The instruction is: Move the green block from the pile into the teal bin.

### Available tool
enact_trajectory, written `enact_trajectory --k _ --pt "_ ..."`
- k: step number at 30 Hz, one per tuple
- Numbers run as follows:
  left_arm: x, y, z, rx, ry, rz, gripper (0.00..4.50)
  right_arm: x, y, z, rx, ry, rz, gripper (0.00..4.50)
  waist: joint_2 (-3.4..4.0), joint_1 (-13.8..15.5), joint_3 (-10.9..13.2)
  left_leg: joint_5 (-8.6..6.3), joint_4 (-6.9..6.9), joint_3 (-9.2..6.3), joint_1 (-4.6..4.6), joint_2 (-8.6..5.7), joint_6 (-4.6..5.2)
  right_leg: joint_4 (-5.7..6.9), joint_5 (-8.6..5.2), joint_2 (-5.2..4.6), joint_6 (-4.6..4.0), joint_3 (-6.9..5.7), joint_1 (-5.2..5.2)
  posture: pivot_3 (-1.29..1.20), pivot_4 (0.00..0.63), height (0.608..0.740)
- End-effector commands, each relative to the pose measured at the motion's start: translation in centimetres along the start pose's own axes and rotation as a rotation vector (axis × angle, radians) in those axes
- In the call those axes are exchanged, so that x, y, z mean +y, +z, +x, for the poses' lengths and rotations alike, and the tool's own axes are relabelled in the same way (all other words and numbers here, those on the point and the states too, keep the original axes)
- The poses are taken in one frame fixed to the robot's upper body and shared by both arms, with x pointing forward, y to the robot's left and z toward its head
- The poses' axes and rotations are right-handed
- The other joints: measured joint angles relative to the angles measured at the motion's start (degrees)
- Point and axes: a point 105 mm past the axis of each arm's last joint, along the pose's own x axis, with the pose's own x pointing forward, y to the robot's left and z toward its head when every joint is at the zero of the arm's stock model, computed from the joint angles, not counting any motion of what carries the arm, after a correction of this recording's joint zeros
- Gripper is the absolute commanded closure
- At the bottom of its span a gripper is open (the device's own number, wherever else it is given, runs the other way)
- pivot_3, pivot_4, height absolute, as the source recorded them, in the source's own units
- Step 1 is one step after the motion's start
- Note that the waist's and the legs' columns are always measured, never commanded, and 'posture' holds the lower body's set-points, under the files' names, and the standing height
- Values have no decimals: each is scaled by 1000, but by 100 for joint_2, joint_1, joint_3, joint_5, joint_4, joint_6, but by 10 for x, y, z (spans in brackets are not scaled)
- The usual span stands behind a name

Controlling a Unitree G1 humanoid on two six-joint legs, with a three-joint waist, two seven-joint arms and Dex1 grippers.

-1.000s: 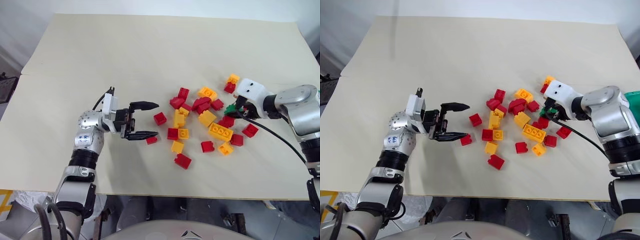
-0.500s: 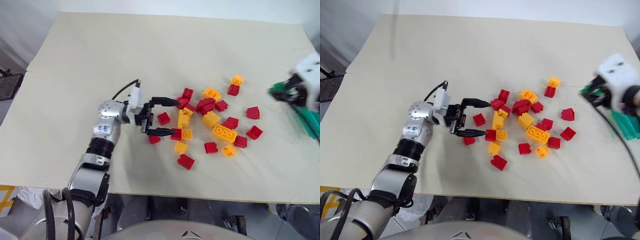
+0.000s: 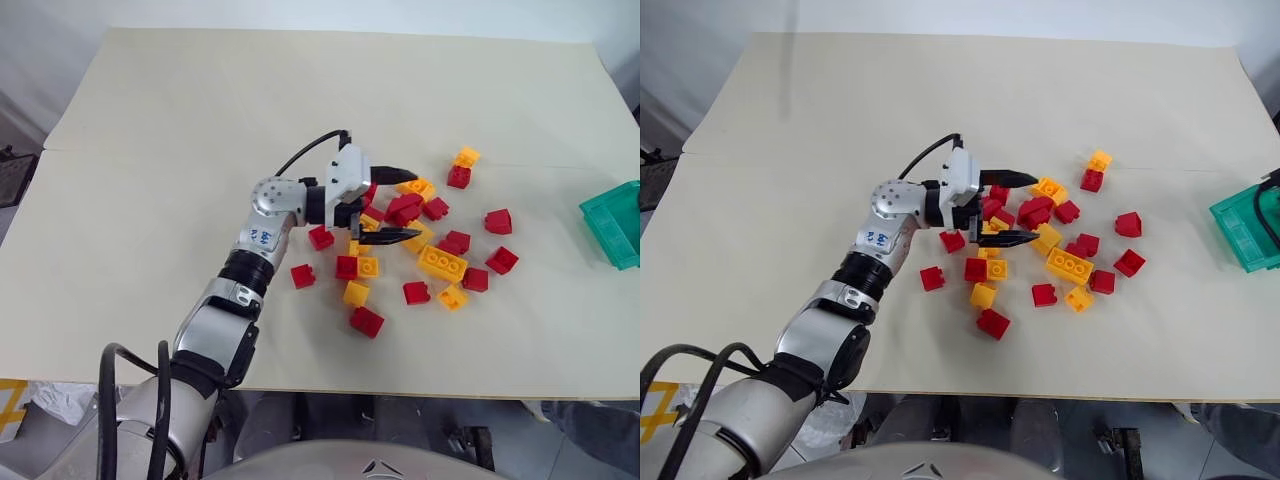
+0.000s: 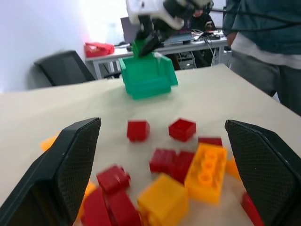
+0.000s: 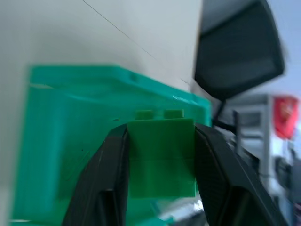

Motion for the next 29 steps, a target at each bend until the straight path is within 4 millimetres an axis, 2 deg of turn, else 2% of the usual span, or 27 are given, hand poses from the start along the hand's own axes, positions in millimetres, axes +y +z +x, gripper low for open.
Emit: enact_trajectory --k 1,5,8,10,13,16,18,20,23,26,29 --pt "5 5 -2 -6 30 2 0 -6 11 -3 -44 -18 -3 1357 1 0 0 0 -1 -2 0 0 0 0 0 0 0 0 -1 0 150 740" --pt "10 -2 -12 30 68 -49 0 -6 14 -5 -64 -18 5 9 3 0 -1 0 -1 -5 0 0 0 0 0 0 0 1 -1 0 150 740" --pt "15 -6 -33 79 113 -70 0 -7 25 -11 -132 -20 31 9 5 -5 -2 0 -1 -9 1 0 0 0 0 0 0 2 -1 0 150 740" --pt "14 -4 -47 75 121 -111 0 1 38 -16 -214 36 30 9 5 -5 -2 0 -1 -10 2 2 0 0 0 2 0 3 -2 0 150 740" --pt "8 2 -69 54 123 -140 0 32 60 -29 -377 215 43 9 5 -6 -2 0 -1 -12 1 2 0 -1 0 3 0 2 -1 0 150 740" --pt "2 6 -98 56 166 -133 0 71 69 -47 -506 429 6 9 5 3 -2 0 0 -14 4 3 -1 -1 0 4 0 2 0 0 150 740" --pt "1 6 -125 103 240 -143 0 106 68 -66 -594 637 -53 9 5 18 -2 0 0 -19 3 2 -1 -2 0 4 1 -1 3 0 150 740" --pt "0 8 -149 150 323 -152 0 125 69 -86 -686 819 -9 9 4 14 -1 0 0 -20 3 1 -1 -3 0 4 1 0 3 0 150 740" --pt "-10 11 -171 176 349 -153 0 134 58 -100 -741 972 32 9 4 29 -1 -1 5 -20 10 -1 0 -4 3 3 6 4 14 0 150 740" --pt "-24 10 -201 208 388 -169 0 136 35 -91 -693 999 40 9 3 22 -1 -2 7 -25 25 -3 2 -9 6 0 7 4 32 0 150 740" --pt "-32 8 -220 243 435 -177 0 136 25 -85 -668 988 50 9 3 2 -1 -6 3 -23 36 -1 -2 -11 6 1 6 7 38 0 150 740"
